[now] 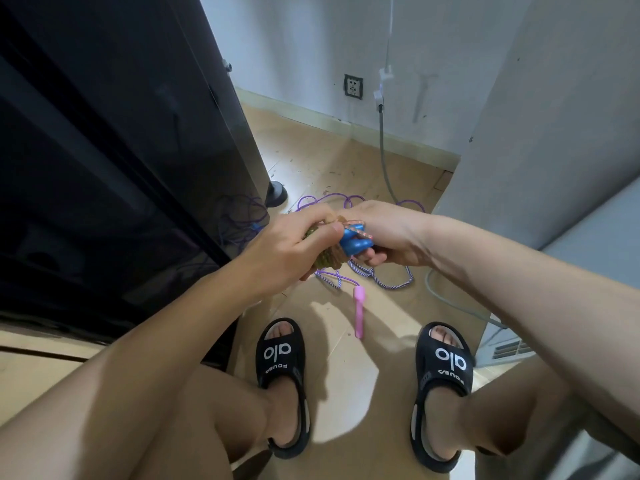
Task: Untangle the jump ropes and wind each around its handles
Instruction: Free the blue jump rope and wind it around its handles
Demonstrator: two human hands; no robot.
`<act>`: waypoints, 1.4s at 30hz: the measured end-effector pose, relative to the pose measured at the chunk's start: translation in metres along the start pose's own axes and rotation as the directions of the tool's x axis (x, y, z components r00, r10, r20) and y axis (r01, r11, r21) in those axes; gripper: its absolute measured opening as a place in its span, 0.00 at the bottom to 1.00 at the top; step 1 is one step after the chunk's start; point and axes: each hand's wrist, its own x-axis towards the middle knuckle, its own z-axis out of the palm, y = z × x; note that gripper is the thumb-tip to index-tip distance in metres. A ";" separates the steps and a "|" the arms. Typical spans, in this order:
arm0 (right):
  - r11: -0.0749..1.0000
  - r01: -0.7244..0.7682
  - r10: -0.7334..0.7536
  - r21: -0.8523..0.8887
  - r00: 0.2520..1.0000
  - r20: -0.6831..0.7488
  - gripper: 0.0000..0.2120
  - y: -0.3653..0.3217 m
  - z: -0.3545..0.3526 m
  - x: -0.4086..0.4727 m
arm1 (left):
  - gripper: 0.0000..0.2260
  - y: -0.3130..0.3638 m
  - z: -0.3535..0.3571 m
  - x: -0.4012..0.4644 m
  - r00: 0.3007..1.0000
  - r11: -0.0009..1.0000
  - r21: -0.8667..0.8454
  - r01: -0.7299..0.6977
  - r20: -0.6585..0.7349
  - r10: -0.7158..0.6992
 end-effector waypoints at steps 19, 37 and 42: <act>0.987 0.001 -0.029 -0.160 0.984 -0.176 0.15 -0.005 -0.005 -0.003 | 0.12 0.003 -0.003 0.005 0.992 0.984 0.156 -0.088 -0.080 0.101; 0.957 0.265 -0.288 -0.114 0.854 -0.434 0.10 -0.007 -0.005 -0.009 | 0.10 -0.001 -0.008 0.011 0.983 0.995 0.104 -0.010 -0.183 0.029; 0.962 0.255 -0.272 -0.096 0.877 -0.397 0.05 -0.007 -0.006 -0.012 | 0.10 -0.008 -0.012 0.013 0.975 0.988 0.155 0.029 -0.221 0.006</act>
